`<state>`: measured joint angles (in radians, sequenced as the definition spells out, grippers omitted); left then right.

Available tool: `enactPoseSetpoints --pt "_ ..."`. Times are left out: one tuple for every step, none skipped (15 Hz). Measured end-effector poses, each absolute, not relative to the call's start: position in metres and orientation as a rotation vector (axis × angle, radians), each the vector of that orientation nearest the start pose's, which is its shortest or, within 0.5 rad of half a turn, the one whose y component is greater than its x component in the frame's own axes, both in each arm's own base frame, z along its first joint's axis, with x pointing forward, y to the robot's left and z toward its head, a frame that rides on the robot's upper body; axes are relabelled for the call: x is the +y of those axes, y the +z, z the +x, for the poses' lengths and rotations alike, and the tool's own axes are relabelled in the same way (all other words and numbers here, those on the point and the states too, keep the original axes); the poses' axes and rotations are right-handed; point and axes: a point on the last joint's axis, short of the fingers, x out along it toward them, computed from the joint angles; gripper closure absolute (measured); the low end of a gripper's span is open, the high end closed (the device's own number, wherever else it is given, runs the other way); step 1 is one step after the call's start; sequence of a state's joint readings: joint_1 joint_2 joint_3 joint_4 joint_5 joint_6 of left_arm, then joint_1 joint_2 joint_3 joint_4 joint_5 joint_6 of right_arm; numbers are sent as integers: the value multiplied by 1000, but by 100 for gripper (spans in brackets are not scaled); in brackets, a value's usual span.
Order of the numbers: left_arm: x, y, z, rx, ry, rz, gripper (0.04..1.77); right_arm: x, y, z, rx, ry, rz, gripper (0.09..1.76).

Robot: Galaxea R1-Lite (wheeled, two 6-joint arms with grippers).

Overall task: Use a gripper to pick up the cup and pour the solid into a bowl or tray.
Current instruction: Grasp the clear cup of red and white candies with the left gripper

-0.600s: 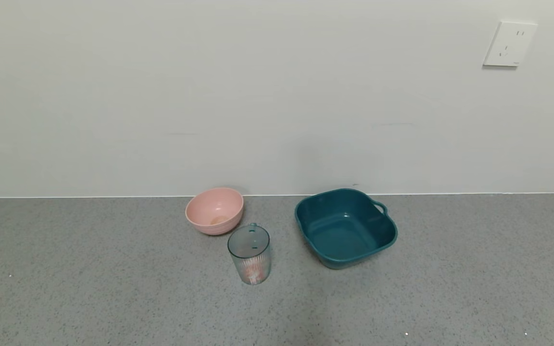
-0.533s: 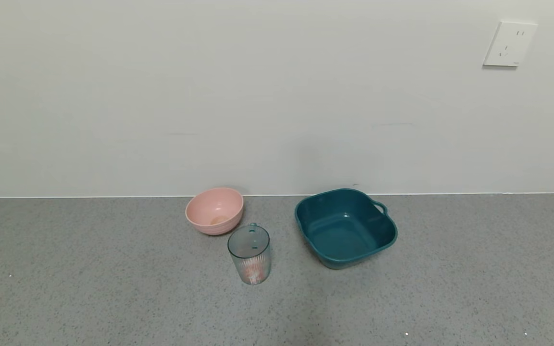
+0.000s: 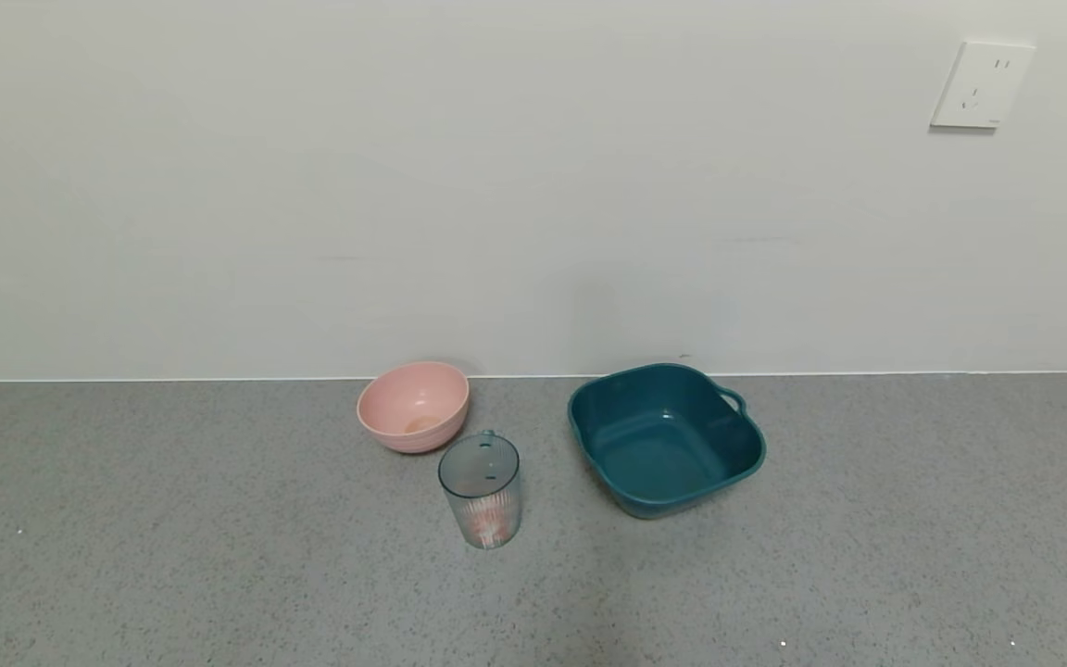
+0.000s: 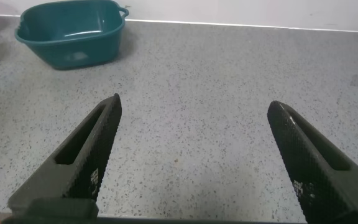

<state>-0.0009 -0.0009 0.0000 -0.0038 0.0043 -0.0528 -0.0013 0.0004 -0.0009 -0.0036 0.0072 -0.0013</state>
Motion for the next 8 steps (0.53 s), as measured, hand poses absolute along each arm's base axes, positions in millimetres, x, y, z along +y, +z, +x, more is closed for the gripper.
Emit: enactPoseSetpoints --pt "0 76 -23 -5 3 -52 9 0 76 -23 -4 6 -1 14" --pt "0 76 -23 -5 2 -51 9 0 76 -23 -4 6 -1 14" --pt "0 76 -23 -6 2 -49 9 0 76 -23 -4 6 -1 14" --pt "0 76 -23 -7 -1 -44 9 0 76 -23 -4 5 -1 14" --pt "0 76 -23 -10 -1 -33 9 0 76 -23 -4 5 -1 14" --pt "0 77 -23 -13 -7 -11 9 0 76 -23 -4 5 -1 14" --pt "0 79 -23 -17 -15 1 9 0 76 -23 -4 5 -1 14" --pt "-1 82 -25 -25 -32 5 9 0 76 -23 -4 6 -1 14"
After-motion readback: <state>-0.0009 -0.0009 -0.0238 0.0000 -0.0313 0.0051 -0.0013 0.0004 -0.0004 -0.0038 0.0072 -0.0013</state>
